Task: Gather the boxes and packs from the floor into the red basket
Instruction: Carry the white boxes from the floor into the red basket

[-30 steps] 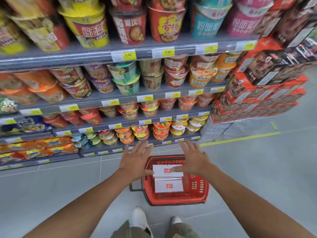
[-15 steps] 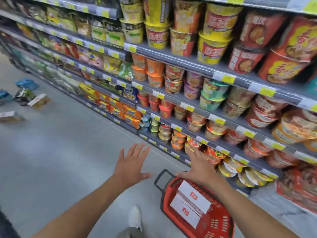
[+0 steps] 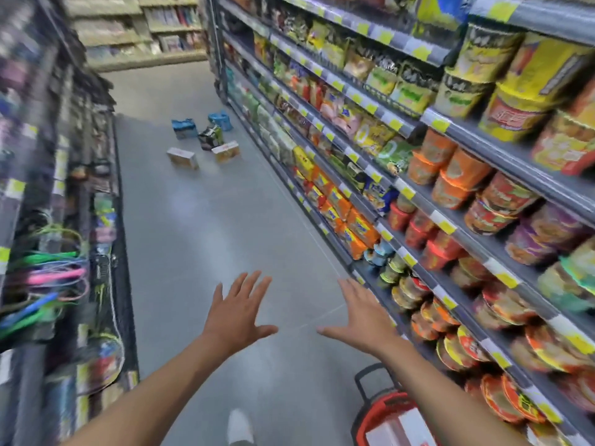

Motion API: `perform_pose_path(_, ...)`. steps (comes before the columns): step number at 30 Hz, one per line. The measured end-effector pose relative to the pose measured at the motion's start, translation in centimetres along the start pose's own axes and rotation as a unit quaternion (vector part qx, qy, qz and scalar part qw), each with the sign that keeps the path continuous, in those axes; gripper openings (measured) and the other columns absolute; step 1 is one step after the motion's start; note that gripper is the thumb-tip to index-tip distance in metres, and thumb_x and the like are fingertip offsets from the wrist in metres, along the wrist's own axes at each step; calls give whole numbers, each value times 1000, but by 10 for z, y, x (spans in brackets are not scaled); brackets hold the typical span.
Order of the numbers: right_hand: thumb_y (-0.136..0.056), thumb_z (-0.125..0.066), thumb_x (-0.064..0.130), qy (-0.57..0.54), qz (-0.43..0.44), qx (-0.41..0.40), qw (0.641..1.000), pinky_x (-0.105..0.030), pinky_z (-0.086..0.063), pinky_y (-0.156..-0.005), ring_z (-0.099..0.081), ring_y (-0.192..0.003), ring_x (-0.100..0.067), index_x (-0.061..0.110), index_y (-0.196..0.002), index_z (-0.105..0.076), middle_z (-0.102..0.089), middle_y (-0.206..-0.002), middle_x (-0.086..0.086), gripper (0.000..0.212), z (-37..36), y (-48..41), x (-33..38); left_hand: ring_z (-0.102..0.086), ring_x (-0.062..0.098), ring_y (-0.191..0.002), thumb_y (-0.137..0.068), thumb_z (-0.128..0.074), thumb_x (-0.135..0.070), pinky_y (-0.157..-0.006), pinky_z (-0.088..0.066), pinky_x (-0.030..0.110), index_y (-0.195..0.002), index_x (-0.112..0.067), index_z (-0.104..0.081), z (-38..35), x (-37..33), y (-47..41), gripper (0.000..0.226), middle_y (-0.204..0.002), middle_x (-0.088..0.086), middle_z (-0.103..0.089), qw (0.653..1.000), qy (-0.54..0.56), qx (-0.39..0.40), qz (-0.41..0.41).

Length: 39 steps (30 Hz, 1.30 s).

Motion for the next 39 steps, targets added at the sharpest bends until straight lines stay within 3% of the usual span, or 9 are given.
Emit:
perform_pose_path(8, -71, -66, 85, -2, 67, -16, 998, -48, -25, -126, -12, -160, -19, 31, -166, -6, -9, -174, 4, 124, 5, -86, 131, -3, 22, -158, -80, -54, -83, -123, -18, 56, -162, -35, -3, 36, 135, -14, 108, -172, -6, 1, 996, 52, -41, 68)
perform_pose_path(14, -63, -55, 91, -42, 109, -85, 990, -47, -28, -125, -13, -158, -16, 36, -165, -9, -10, -173, 8, 124, 43, -129, 200, -10, 20, -157, -80, -56, -80, -123, -23, 51, -162, -36, -11, 91, 196, -31, 103, -171, -7, -6, 989, 94, -104, 54)
perform_pose_path(18, -68, -59, 88, -57, 134, -105, 984, -46, -26, -126, -12, -158, -14, 37, -165, -10, -9, -173, 10, 121, 67, -161, 230, -14, 20, -156, -81, -55, -79, -121, -27, 49, -161, -34, -16, 120, 227, -51, 100, -170, -7, -10, 983, 109, -139, 52)
perform_pose_path(23, -75, -70, 78, -60, 152, -103, 981, -47, -23, -127, -10, -159, -15, 34, -165, -10, -9, -173, 9, 117, 88, -217, 253, -13, 19, -156, -83, -59, -75, -122, -26, 49, -161, -33, -19, 139, 251, -95, 97, -170, -7, -11, 979, 124, -151, 63)
perform_pose_path(31, -75, -67, 81, -69, 162, -77, 981, -56, -28, -124, -11, -159, -16, 36, -165, -8, -6, -173, 10, 116, 115, -352, 259, -18, 21, -155, -82, -63, -73, -121, -29, 49, -160, -33, -23, 159, 281, -215, 96, -170, -6, -14, 976, 125, -156, 91)
perform_pose_path(39, -74, -63, 83, -58, 193, -45, 978, -53, -25, -125, -11, -159, -19, 36, -164, -7, -6, -173, 9, 117, 163, -490, 256, -20, 20, -154, -81, -59, -76, -121, -29, 47, -159, -35, -21, 193, 308, -329, 96, -169, -6, -14, 967, 131, -167, 139)
Point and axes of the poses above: each hand's wrist, its own y-axis away from the middle knuckle, its own z-axis out of the back of the hand, x = y × z, the point moved 9 cm from there along -y, towards the middle knuckle
